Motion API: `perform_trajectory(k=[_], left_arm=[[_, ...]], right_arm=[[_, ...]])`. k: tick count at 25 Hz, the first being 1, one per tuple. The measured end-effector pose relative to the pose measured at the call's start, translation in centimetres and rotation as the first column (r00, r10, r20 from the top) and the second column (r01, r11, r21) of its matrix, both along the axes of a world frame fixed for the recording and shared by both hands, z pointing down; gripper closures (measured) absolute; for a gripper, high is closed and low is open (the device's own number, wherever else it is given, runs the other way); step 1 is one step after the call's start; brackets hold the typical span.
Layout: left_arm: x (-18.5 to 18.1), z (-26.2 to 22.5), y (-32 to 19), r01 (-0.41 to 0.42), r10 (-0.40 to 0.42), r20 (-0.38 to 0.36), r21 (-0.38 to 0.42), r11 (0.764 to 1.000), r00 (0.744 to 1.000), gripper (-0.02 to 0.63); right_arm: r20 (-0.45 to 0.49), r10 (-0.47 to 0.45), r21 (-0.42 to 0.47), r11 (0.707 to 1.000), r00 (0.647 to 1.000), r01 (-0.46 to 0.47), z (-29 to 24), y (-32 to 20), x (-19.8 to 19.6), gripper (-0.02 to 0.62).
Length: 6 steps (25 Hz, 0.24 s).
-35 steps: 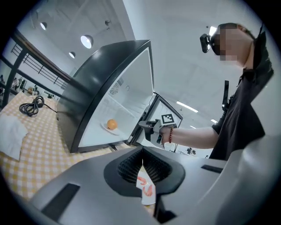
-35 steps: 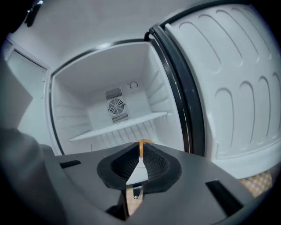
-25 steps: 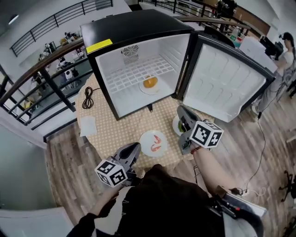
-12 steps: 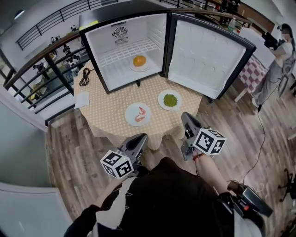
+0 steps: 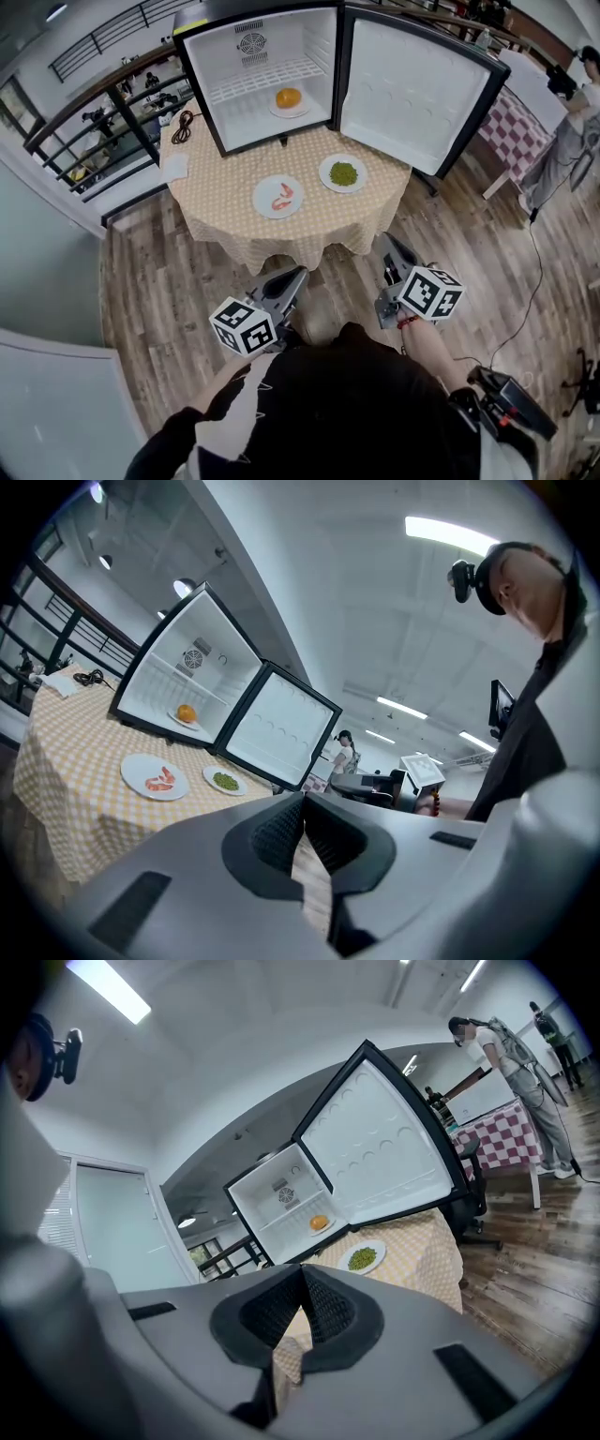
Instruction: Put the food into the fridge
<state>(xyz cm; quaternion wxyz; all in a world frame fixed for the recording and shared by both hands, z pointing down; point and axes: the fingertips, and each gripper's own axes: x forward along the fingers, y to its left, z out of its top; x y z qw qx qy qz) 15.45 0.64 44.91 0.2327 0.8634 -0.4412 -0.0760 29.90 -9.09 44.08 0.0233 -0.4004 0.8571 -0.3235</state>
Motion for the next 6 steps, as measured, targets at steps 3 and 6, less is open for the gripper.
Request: perform_trajectory(k=[3, 6], left_arm=[[0.7, 0.3, 1.0, 0.003, -0.003, 0.005, 0.003, 1.000, 1.000, 0.591], [1.3, 0.9, 2.1, 0.006, -0.006, 0.005, 0.003, 1.000, 1.000, 0.591]], right_arm=[[-0.003, -0.014, 0.010, 1.000, 1.000, 0.014, 0.3, 0.8, 0.4, 0.578], [-0.009, -0.018, 0.014, 1.000, 1.000, 0.019, 0.6, 1.7, 0.9, 0.578]])
